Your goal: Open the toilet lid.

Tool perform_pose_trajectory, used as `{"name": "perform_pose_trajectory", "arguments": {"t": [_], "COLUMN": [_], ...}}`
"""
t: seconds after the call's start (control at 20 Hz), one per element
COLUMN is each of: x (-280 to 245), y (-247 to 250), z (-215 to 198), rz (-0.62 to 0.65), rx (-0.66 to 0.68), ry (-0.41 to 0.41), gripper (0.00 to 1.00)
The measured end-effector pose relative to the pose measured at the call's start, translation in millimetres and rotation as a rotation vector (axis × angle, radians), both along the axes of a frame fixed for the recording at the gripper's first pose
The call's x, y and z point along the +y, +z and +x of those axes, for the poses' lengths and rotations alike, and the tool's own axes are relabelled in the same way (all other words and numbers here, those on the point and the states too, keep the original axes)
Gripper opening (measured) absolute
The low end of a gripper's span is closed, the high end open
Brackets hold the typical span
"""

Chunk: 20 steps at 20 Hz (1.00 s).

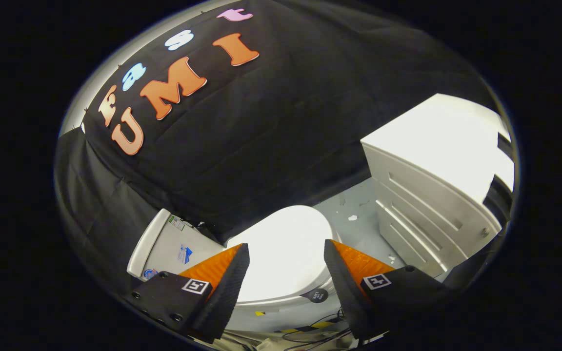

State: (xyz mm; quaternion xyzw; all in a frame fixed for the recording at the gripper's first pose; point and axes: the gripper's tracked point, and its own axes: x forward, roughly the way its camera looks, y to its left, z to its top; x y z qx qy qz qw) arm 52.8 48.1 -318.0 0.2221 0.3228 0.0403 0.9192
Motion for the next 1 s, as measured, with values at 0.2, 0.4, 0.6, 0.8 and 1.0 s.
{"name": "perform_pose_trajectory", "arguments": {"t": [0.2, 0.4, 0.6, 0.8, 1.0], "x": [11.0, -3.5, -25.5, -19.6, -12.9], "y": [-51.8, -98.9, -154.8, -195.2, -219.2], "z": [-0.9, -0.1, -37.3, -47.4, -49.1], "rz": [0.135, 0.18, 0.209, 0.25, 0.289], "rx": [0.119, 0.19, 0.343, 0.395, 0.413], "ry": [0.031, 0.03, 0.016, -0.024, -0.06], "gripper": [0.99, 0.99, 0.99, 0.99, 0.98]}}
